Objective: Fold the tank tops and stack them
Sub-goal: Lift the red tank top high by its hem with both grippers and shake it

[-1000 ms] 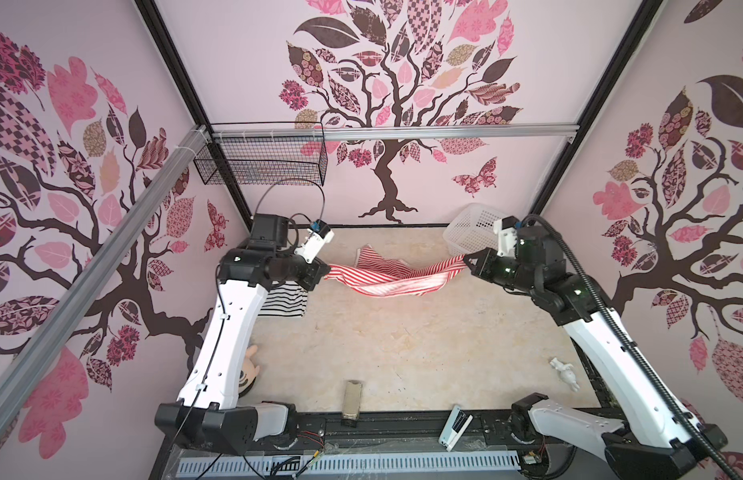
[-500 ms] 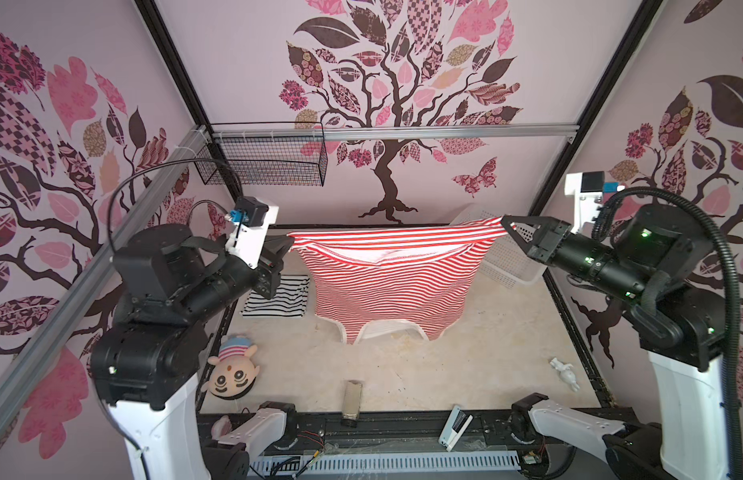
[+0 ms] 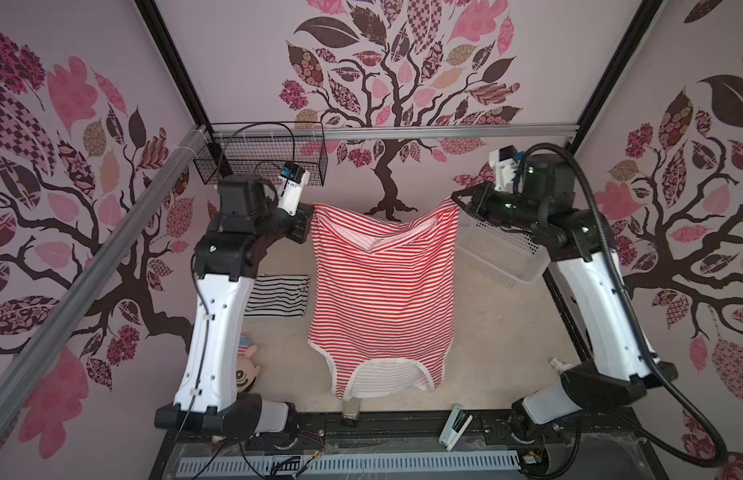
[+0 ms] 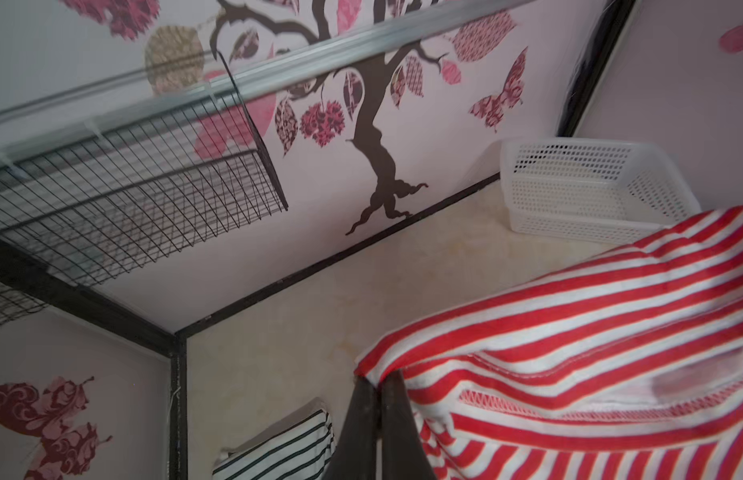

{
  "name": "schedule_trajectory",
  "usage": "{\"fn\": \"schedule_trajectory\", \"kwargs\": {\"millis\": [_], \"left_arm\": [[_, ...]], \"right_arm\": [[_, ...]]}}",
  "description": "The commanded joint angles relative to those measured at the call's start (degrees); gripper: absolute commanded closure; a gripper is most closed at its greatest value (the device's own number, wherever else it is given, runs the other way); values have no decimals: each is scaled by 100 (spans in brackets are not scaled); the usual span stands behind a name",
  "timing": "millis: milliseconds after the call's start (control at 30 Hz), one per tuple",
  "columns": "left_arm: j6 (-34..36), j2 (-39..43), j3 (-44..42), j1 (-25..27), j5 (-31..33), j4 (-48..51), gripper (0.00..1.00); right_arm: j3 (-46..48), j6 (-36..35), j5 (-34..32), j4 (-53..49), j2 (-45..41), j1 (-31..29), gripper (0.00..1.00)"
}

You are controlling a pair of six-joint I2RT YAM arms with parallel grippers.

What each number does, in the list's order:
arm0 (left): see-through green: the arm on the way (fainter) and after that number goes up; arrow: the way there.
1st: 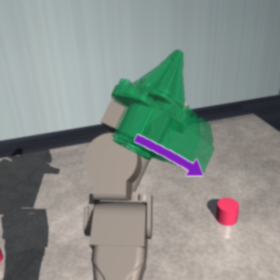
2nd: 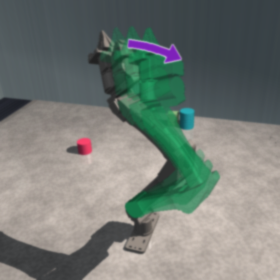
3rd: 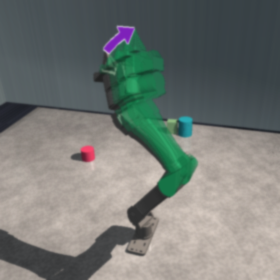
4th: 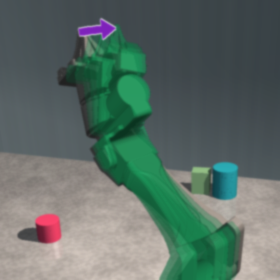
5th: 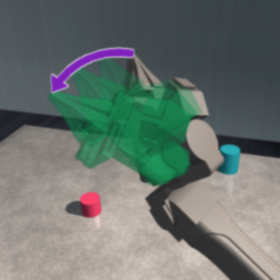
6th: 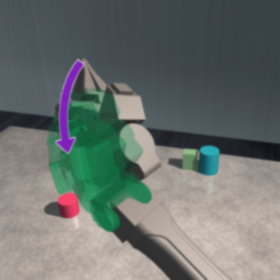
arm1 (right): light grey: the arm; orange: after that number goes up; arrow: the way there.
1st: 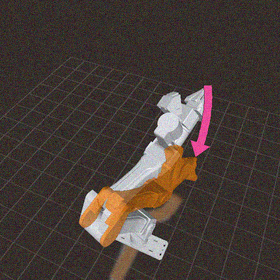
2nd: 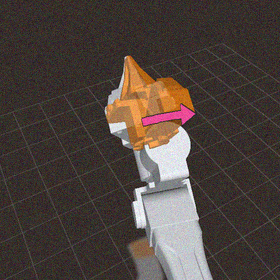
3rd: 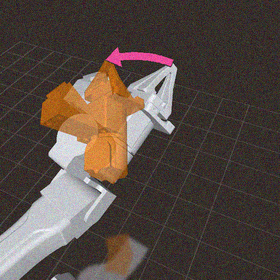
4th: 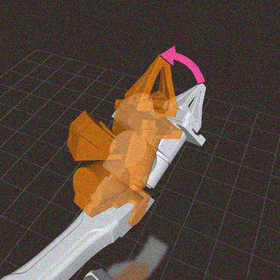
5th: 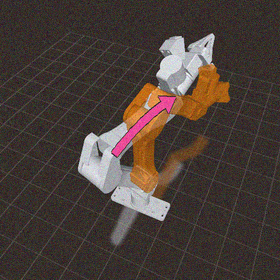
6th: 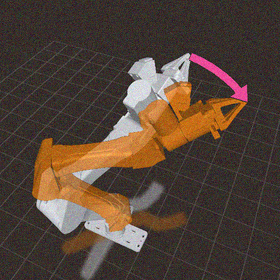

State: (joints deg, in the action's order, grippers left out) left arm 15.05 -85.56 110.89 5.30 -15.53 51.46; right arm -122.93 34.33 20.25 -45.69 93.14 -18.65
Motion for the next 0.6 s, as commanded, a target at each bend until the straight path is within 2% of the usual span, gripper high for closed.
{"fn": "schedule_trajectory", "kwargs": {"millis": [0,67,167,233,300,333,433,567], "left_arm": [[33,-761,435,-146,207,-895,100],[-38,-1426,1160,-261,337,-956,100],[-423,-2142,2571,-537,90,-592,100],[-603,-2268,3184,-647,-54,-454,100],[-667,-2037,3153,-670,-68,-586,100],[-700,-1804,2882,-671,-105,-759,100],[-731,-1089,1627,-671,-393,-1261,100],[-301,-701,-322,-675,-393,-1510,100]], "right_arm": [[-780,-2,448,474,855,312,100],[-1830,-150,453,341,1645,456,100],[-3885,-22,857,-167,2769,661,100],[-4253,106,1187,-86,2891,761,100],[-3529,52,1230,252,2433,776,100],[-2811,28,1289,603,2029,776,100],[-819,16,1294,1512,976,776,100],[645,-215,1110,1610,640,784,100]]}}
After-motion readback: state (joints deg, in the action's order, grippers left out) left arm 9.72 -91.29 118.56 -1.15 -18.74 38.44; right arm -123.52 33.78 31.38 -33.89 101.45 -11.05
